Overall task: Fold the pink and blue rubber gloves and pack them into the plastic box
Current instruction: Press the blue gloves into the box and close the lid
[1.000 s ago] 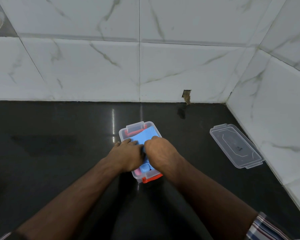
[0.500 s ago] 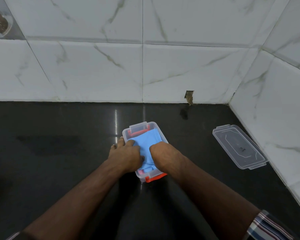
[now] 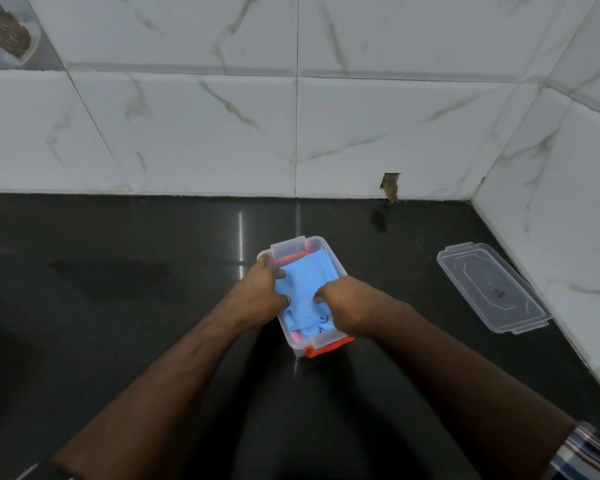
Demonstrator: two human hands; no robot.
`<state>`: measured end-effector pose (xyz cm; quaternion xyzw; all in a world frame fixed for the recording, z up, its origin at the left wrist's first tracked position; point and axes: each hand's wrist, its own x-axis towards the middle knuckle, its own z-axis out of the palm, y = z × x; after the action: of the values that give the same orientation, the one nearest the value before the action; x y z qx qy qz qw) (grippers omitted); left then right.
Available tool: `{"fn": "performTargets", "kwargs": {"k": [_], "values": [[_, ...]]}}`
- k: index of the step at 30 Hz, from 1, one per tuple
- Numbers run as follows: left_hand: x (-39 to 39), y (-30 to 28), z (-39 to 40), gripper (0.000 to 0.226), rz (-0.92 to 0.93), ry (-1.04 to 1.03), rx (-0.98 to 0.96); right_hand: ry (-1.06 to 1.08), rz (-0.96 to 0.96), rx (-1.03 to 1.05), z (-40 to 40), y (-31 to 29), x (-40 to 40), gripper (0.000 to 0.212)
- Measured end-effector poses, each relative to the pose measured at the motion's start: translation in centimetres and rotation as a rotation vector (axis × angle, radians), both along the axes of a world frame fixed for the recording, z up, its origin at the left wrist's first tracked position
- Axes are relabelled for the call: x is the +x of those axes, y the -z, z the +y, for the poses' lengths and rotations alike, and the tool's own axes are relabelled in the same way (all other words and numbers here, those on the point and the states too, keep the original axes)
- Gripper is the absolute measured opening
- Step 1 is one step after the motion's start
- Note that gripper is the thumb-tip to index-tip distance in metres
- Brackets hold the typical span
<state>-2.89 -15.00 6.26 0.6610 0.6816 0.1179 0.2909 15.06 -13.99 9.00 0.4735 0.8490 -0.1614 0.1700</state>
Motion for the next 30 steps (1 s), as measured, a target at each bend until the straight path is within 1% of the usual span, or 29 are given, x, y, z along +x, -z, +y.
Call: {"fn": "performTargets", "kwargs": {"k": [2,3,6,7,8,9,11,12,14,16,20,21,23,26,28,30], "values": [[-0.2,-0.6,0.1,0.061,0.005,0.011,-0.01,0.016,0.051,0.019,0.2,-0.2,0.1,0.048],[-0.2,-0.9,0.2,0.06,0.05,0.032,-0.008,0.035,0.095,0.06,0.7,-0.4,0.3,0.047],[0.6,-1.6,0.3,0.058,0.339,0.162,0.053,0.087,0.154,0.289,3.3,-0.6,1.2,0.042],[1.2,-1.8,0.3,0.059,0.397,0.197,0.069,0.086,0.156,0.333,4.3,-0.6,1.4,0.04],[1.8,-1.8,0.3,0.059,0.406,0.237,0.074,0.073,0.141,0.338,5.0,-0.6,1.6,0.039],[2.5,-1.8,0.2,0.06,0.376,0.283,0.066,0.049,0.114,0.317,5.5,-0.6,1.6,0.04],[3.9,-1.6,0.0,0.062,0.292,0.378,0.008,-0.008,0.044,0.285,6.1,-0.6,1.6,0.044],[4.4,-1.4,-0.1,0.064,0.301,0.435,-0.026,-0.041,0.008,0.291,6.3,-0.6,1.5,0.045],[4.9,-1.1,-0.2,0.063,0.386,0.526,-0.053,-0.122,-0.08,0.325,6.6,-0.7,1.2,0.045],[5.1,-0.9,-0.3,0.062,0.472,0.573,-0.061,-0.205,-0.19,0.356,6.5,-1.1,0.9,0.044],[5.8,-0.8,-0.3,0.067,0.599,0.637,-0.112,-0.308,-0.339,0.431,6.1,-1.0,0.1,0.03],[6.0,-0.6,-0.3,0.068,0.621,0.654,-0.129,-0.313,-0.354,0.433,6.0,-0.8,-0.2,0.03],[6.3,-0.5,-0.2,0.069,0.647,0.683,-0.153,-0.302,-0.38,0.411,6.0,-0.6,-0.7,0.037],[6.6,-0.3,0.2,0.064,0.605,0.64,-0.201,-0.265,-0.429,0.362,5.8,-0.2,-1.3,0.044],[6.7,-0.5,0.2,0.059,0.581,0.602,-0.191,-0.236,-0.423,0.334,5.5,0.2,-1.4,0.044],[6.7,-1.0,-0.1,0.061,0.577,0.625,-0.179,-0.213,-0.384,0.299,5.6,0.3,-1.4,0.039]]}}
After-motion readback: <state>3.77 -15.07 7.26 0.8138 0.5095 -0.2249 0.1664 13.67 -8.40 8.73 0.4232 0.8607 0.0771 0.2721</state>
